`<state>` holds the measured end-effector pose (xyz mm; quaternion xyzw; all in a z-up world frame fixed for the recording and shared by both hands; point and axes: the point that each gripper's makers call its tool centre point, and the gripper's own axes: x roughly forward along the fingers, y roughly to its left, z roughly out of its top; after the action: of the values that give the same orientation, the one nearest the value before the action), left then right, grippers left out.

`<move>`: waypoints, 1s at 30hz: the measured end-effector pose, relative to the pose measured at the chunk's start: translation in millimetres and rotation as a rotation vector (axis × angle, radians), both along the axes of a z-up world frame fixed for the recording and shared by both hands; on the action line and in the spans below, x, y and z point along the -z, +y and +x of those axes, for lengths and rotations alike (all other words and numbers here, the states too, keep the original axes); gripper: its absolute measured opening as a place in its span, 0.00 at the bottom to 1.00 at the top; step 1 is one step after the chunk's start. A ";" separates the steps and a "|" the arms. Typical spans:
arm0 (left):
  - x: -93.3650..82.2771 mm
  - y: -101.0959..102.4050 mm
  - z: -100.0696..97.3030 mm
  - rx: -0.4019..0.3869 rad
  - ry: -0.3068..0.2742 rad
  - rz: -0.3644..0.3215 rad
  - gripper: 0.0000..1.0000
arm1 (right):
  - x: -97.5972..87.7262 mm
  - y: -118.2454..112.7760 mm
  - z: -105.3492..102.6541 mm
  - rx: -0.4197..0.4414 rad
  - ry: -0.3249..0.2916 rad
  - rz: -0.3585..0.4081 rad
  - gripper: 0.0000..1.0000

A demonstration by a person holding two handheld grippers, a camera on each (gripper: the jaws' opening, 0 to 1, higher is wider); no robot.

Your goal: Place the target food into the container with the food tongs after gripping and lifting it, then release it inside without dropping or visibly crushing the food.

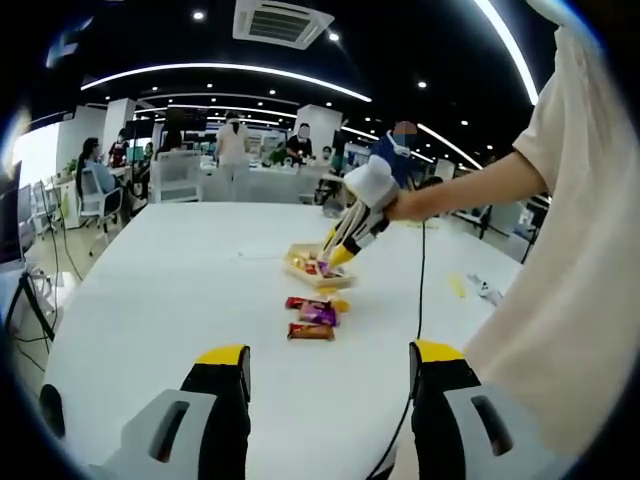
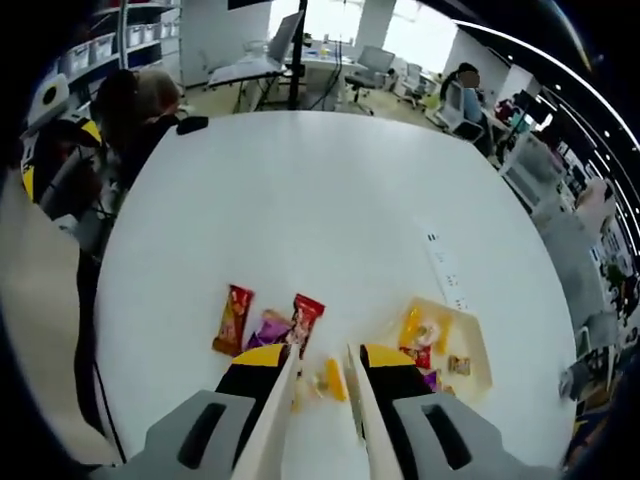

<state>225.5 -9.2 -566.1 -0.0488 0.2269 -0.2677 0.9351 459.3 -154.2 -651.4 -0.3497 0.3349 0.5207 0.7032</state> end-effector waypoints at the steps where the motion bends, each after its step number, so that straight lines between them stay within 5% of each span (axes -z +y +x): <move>1: 0.1 0.1 -0.1 0.000 0.000 0.000 0.64 | 1.3 1.4 -1.8 -0.002 0.004 0.000 0.29; 17: 2.5 2.6 -5.1 -0.005 0.009 -0.002 0.64 | 28.5 19.2 -35.5 -0.037 0.082 0.002 0.29; 30: 3.6 6.8 -5.5 -0.015 0.015 -0.005 0.64 | 41.6 24.6 -42.1 -0.050 0.097 -0.030 0.28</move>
<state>220.1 -2.4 -569.7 -0.0547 0.2329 -0.2607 0.9353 417.1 -129.6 -693.0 -0.3427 0.3674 0.5496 0.6675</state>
